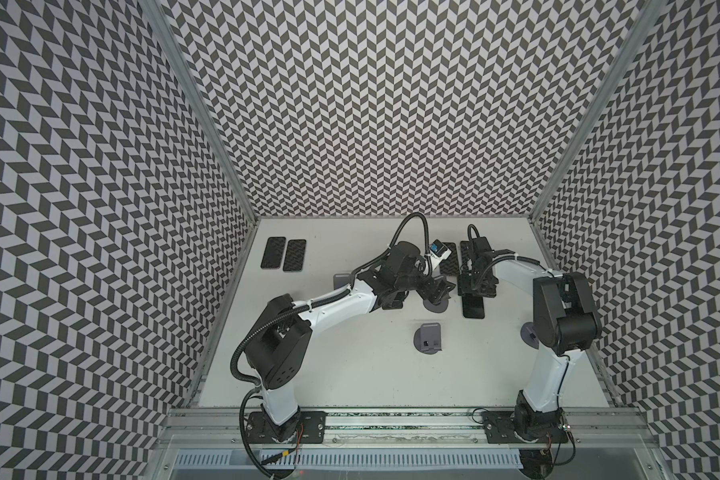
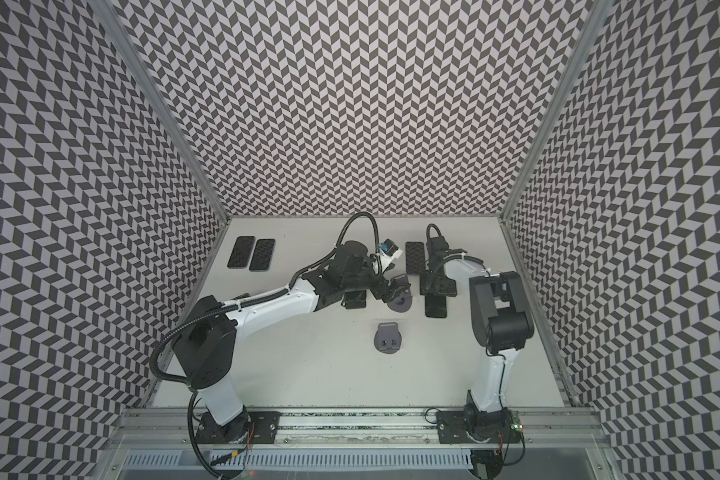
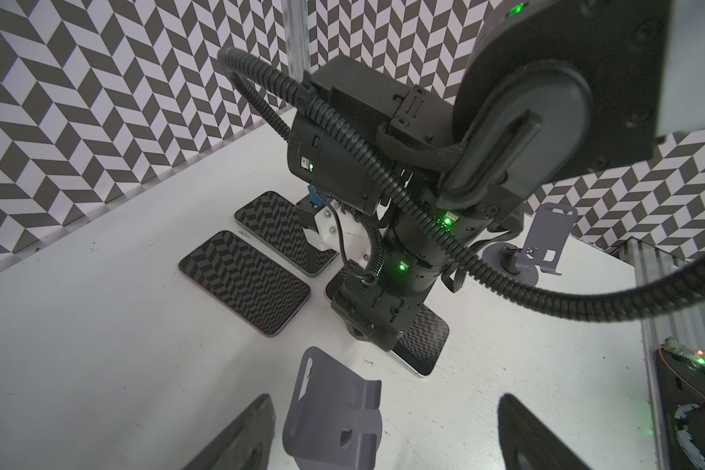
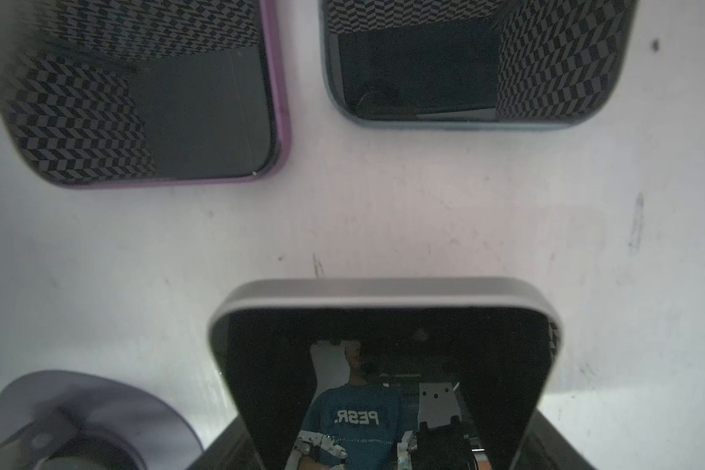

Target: Remove the phone from the phone stand

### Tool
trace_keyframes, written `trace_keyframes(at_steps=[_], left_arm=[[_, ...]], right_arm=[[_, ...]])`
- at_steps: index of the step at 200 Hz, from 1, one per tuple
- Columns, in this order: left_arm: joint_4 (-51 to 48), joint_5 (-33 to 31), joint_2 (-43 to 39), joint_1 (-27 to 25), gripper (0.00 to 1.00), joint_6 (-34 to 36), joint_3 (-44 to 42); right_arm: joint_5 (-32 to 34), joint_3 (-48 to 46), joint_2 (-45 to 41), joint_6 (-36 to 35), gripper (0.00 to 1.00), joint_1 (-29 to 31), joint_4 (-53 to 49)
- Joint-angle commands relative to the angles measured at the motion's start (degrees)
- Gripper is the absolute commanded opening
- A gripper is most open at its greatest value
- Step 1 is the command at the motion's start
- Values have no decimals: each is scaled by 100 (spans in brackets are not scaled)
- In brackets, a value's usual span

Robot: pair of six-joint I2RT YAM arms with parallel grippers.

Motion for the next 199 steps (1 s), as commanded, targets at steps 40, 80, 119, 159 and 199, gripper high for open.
trace_keyframes(at_steps=[40, 80, 119, 159, 199], left_arm=[[-98, 57, -138, -18, 86, 21, 10], [-107, 51, -160, -22, 86, 24, 10], [-117, 53, -165, -19, 86, 9, -8], [-117, 48, -177, -17, 86, 26, -43], [-104, 57, -140, -25, 86, 19, -17]], right_arm=[[-52, 62, 256, -5, 68, -31, 187], [-58, 55, 288, 11, 69, -27, 193], [-35, 45, 353, 20, 71, -29, 211], [13, 38, 380, 42, 74, -31, 222], [32, -6, 378, 38, 77, -25, 223]])
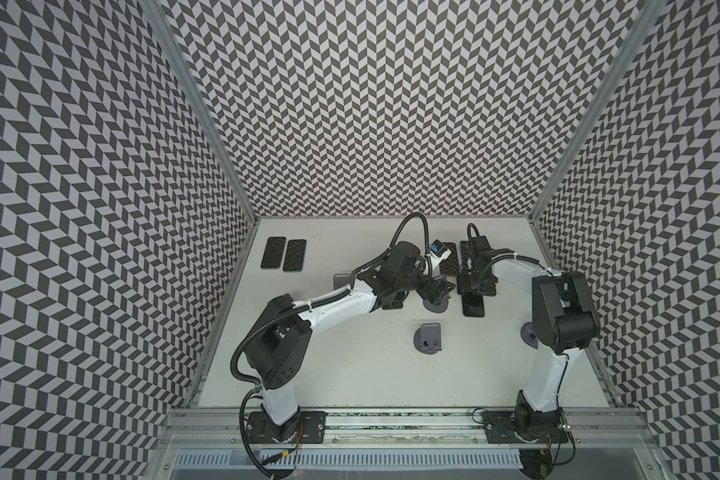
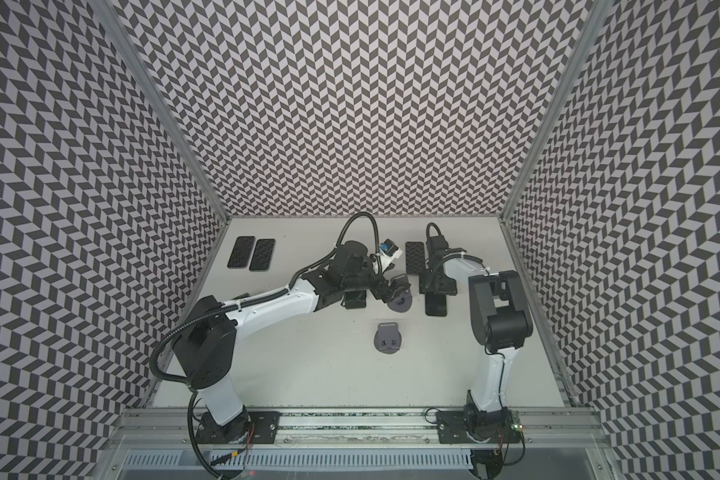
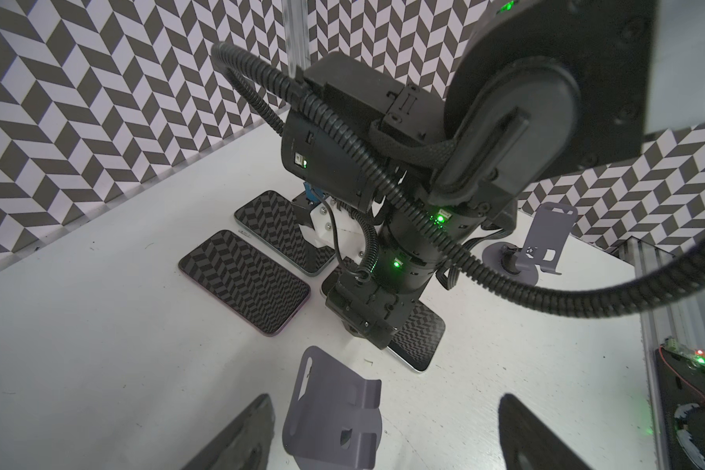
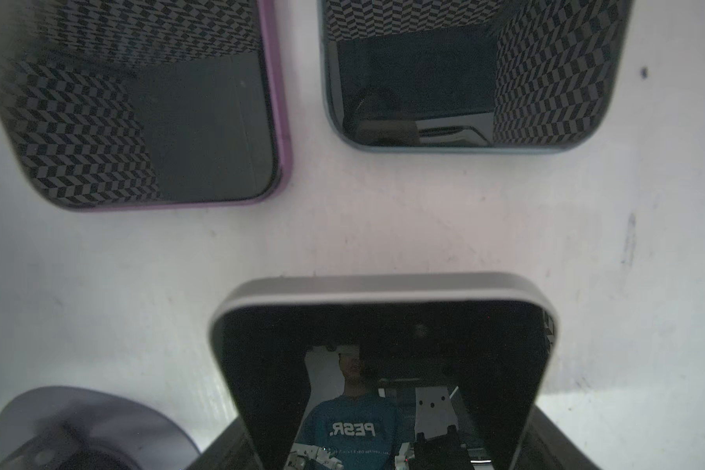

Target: Remove the phone from the phone stand

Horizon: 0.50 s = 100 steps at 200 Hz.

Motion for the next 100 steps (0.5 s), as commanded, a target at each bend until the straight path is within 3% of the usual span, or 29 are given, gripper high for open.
trace_keyframes(at_steps=[1, 100], left_arm=[[-97, 55, -138, -21, 86, 19, -17], [-89, 70, -183, -12, 86, 44, -78]], right_arm=[[14, -90, 293, 29, 77, -24, 175], [71, -164, 268, 26, 78, -14, 183]])
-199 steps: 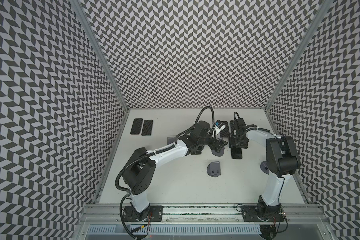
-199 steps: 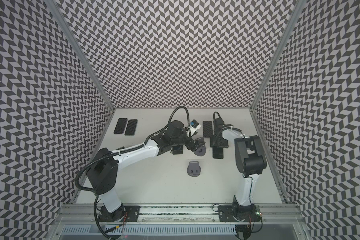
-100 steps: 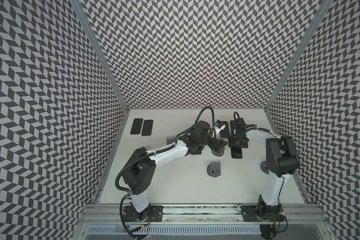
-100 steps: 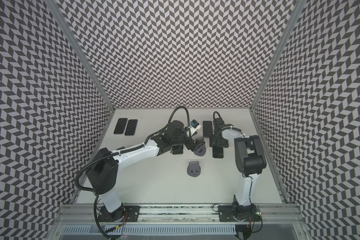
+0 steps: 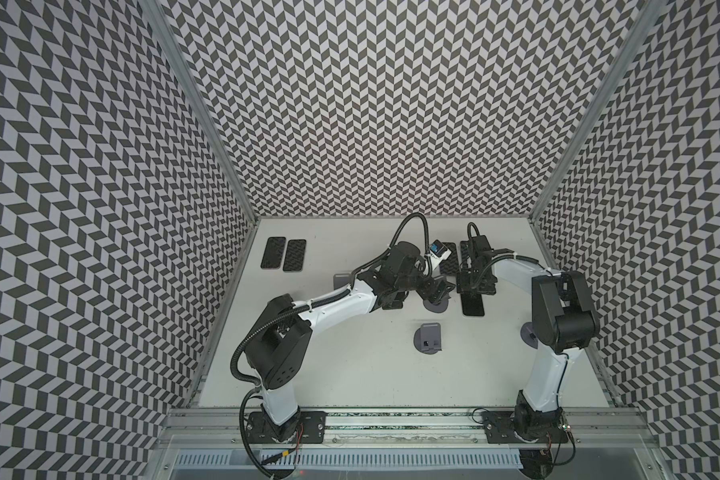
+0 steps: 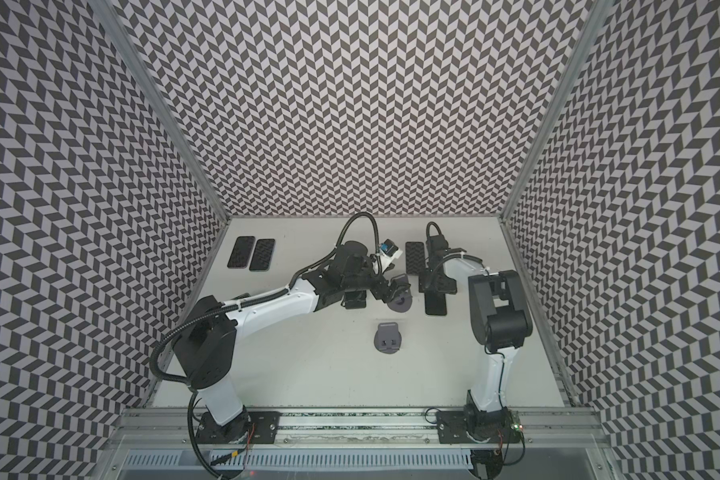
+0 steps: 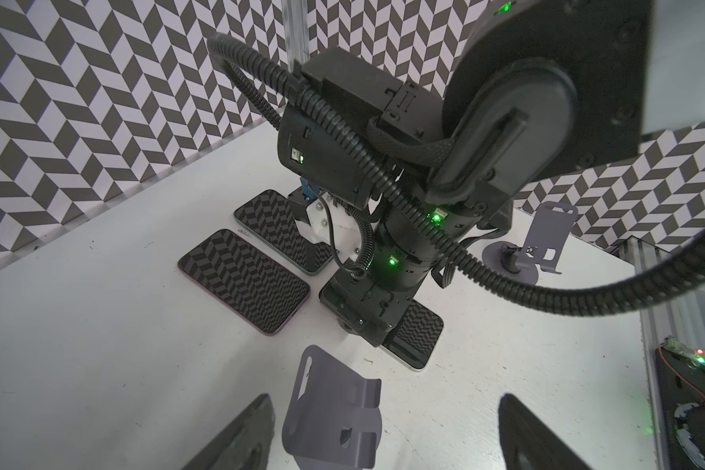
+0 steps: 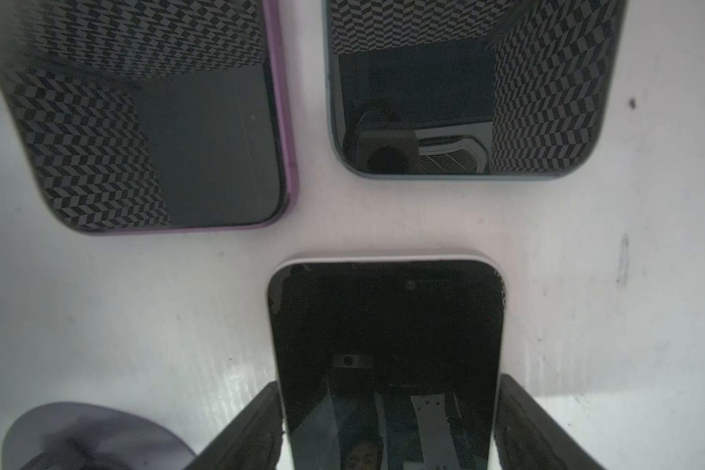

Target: Remove the phone from the phone stand

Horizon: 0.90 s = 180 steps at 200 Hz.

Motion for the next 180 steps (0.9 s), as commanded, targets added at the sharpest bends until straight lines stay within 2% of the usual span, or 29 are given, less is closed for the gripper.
trace_keyframes(at_steps=[1, 79, 180], left_arm=[[-90, 67, -186, -14, 86, 40, -71], [-108, 33, -273, -9, 86, 83, 37], [-20, -51, -581, -15, 86, -19, -76]], right_arm=[[48, -165, 252, 19, 78, -12, 46], [-40, -93, -46, 97, 89, -13, 15], [86, 9, -1039, 266, 91, -21, -274]])
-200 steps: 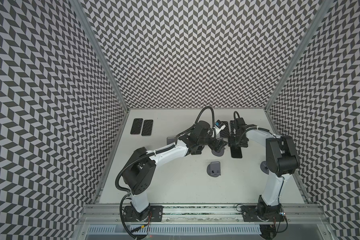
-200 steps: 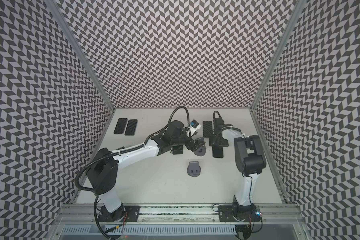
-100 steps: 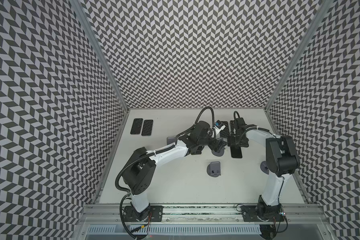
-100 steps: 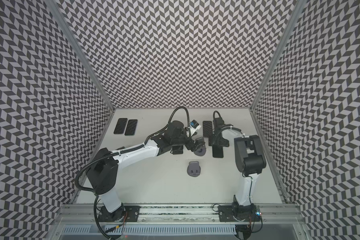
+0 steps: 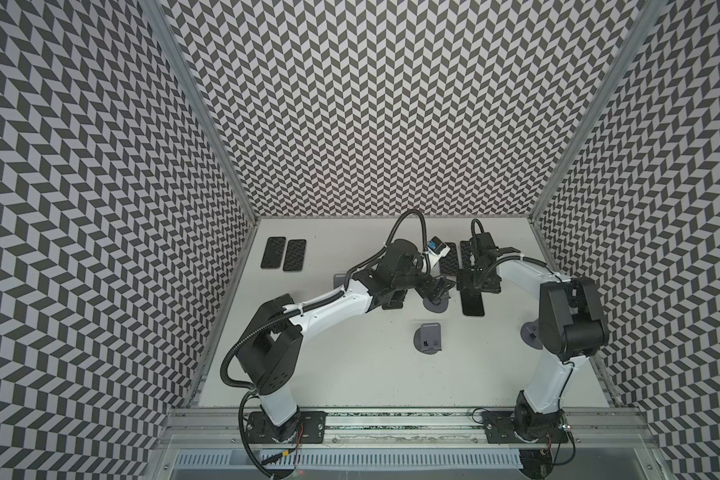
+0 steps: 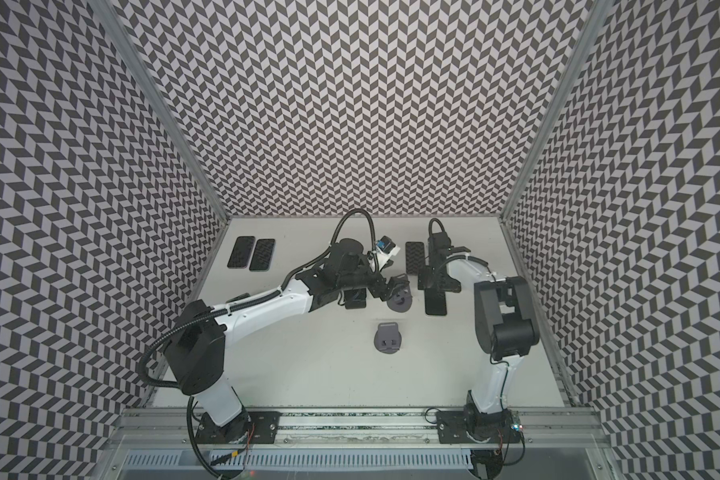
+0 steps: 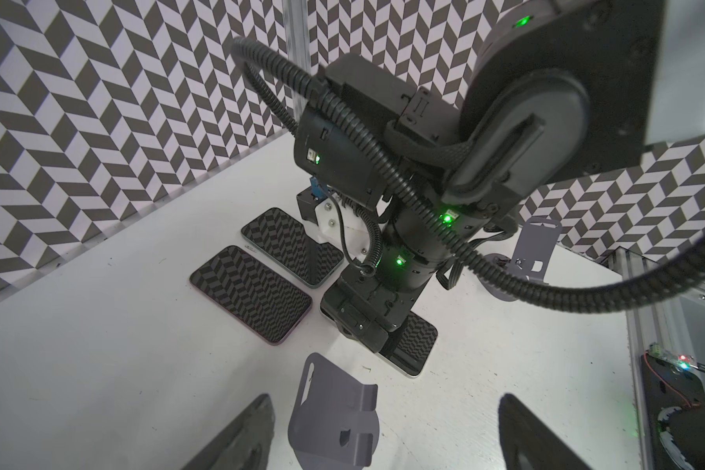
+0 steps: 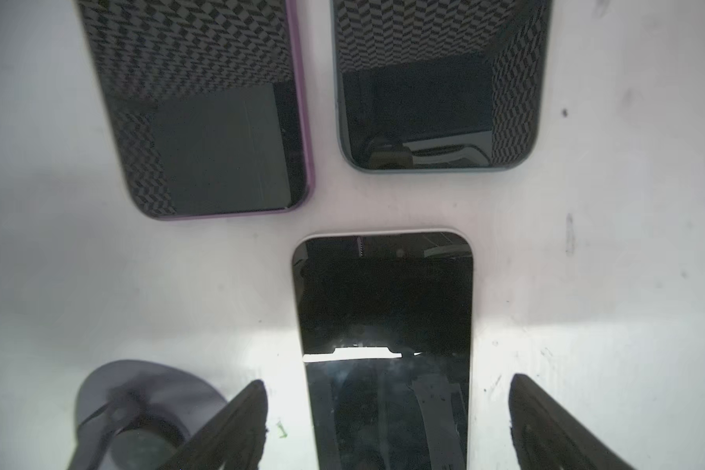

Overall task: Remove the phone from the phone stand
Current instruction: 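Open the left gripper and raise it off the silver-edged phone while the right arm shifts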

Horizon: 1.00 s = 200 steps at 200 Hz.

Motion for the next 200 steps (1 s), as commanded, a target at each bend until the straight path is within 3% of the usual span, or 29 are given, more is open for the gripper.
trace_keyframes(at_steps=[1, 88, 200], left_arm=[[48, -46, -242, -16, 86, -20, -58], [-107, -298, -850, -13, 86, -380, -419], [-554, -1053, -1560, -53, 83, -1236, -772]], right_arm=[[69, 79, -441, 112, 91, -24, -102], [-532, 461, -1458, 194, 89, 169, -620], [-847, 498, -2416, 792, 83, 1451, -557]])
